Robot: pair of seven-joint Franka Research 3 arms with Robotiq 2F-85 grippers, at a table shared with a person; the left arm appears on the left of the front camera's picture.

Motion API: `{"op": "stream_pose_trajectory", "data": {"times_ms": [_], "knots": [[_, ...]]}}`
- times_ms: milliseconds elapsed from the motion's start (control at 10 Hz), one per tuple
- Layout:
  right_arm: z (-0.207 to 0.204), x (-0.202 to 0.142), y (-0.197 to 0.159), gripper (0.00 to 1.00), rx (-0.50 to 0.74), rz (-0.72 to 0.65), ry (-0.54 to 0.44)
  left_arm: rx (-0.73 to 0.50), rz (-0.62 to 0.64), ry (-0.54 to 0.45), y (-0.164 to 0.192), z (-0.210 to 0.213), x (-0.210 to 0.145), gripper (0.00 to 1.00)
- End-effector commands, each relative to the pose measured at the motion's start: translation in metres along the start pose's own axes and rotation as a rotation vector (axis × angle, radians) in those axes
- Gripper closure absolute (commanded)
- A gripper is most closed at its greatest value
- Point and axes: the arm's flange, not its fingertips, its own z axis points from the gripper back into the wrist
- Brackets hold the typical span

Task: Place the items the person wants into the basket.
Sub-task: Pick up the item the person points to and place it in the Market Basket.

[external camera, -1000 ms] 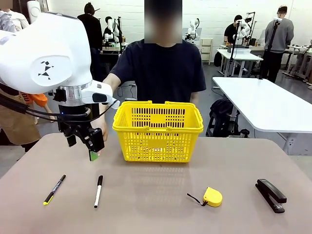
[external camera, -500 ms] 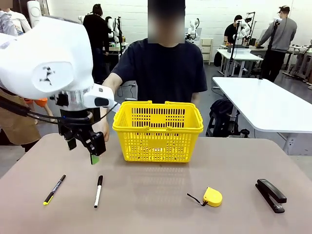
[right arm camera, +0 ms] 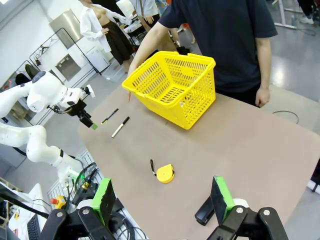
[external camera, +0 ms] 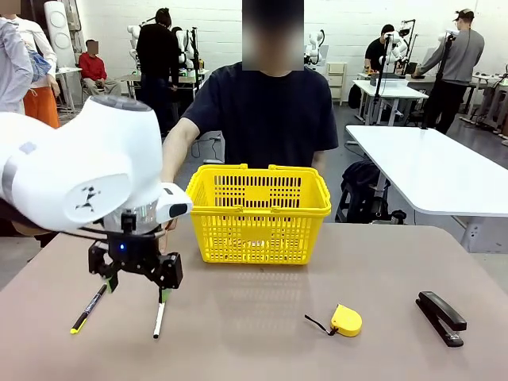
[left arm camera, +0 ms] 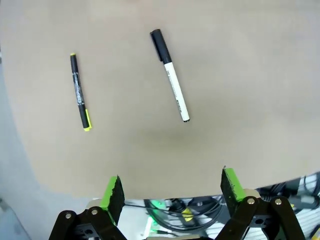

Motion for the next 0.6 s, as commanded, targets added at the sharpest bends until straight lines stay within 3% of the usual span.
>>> {"op": "stream_pose_trajectory", "data": {"times_ms": [0, 200, 500], "knots": [[-0.001, 0.002, -0.001, 0.00, 0.018, 0.012, -0.028, -0.071, 0.075, -0.028, 0.008, -0.021, -0.004, 0.00], [-0.001, 0.002, -0.001, 0.00, 0.018, 0.012, -0.028, -0.134, 0.124, -0.026, 0.012, -0.045, -0.002, 0.00], [-0.001, 0.002, -0.001, 0.00, 0.018, 0.012, -0.028, -0.123, 0.164, 0.015, 0.013, -0.071, 0.016, 0.00]]}}
